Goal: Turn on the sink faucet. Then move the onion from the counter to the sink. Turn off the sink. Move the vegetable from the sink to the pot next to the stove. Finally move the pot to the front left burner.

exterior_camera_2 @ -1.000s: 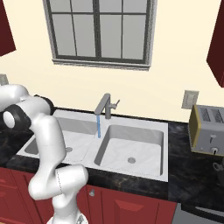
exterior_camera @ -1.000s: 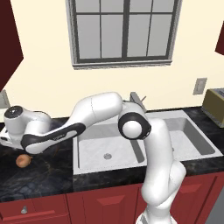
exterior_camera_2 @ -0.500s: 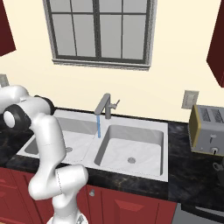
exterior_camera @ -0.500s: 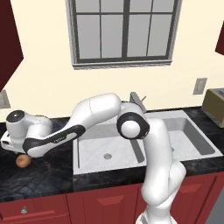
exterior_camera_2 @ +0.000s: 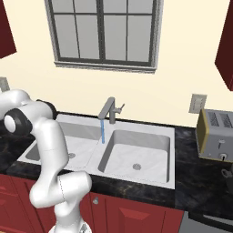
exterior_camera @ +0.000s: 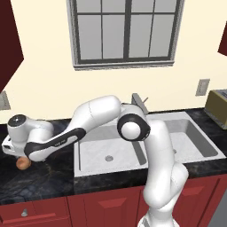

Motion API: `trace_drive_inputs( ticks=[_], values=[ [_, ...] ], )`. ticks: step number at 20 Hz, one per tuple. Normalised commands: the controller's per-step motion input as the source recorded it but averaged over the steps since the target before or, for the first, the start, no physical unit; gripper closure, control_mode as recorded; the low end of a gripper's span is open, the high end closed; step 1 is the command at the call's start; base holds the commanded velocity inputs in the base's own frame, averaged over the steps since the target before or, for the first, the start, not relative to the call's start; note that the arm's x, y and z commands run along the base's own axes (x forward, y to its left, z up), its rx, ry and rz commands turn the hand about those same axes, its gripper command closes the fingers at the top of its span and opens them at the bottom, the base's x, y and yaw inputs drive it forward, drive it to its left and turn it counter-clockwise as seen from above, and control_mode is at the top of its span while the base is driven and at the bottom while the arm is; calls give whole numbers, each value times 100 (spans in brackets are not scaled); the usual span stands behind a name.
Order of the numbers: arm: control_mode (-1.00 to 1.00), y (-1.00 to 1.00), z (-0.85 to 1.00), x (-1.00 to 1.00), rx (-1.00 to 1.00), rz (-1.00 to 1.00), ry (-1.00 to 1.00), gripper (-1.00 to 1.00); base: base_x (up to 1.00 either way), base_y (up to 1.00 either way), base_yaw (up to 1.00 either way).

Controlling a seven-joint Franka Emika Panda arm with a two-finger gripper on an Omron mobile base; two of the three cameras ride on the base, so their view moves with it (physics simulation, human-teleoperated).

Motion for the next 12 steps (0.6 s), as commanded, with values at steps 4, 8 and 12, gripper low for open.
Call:
trace_drive_inputs(
  ticks=[4, 8, 12],
  values=[
    [-100, 0, -12, 2, 0, 0, 1, -100, 0, 0, 0],
    [-100, 0, -7, 5, 0, 0, 1, -100, 0, 0, 0],
    [-100, 0, -5, 11, 0, 0, 1, -100, 0, 0, 0]
  ],
)
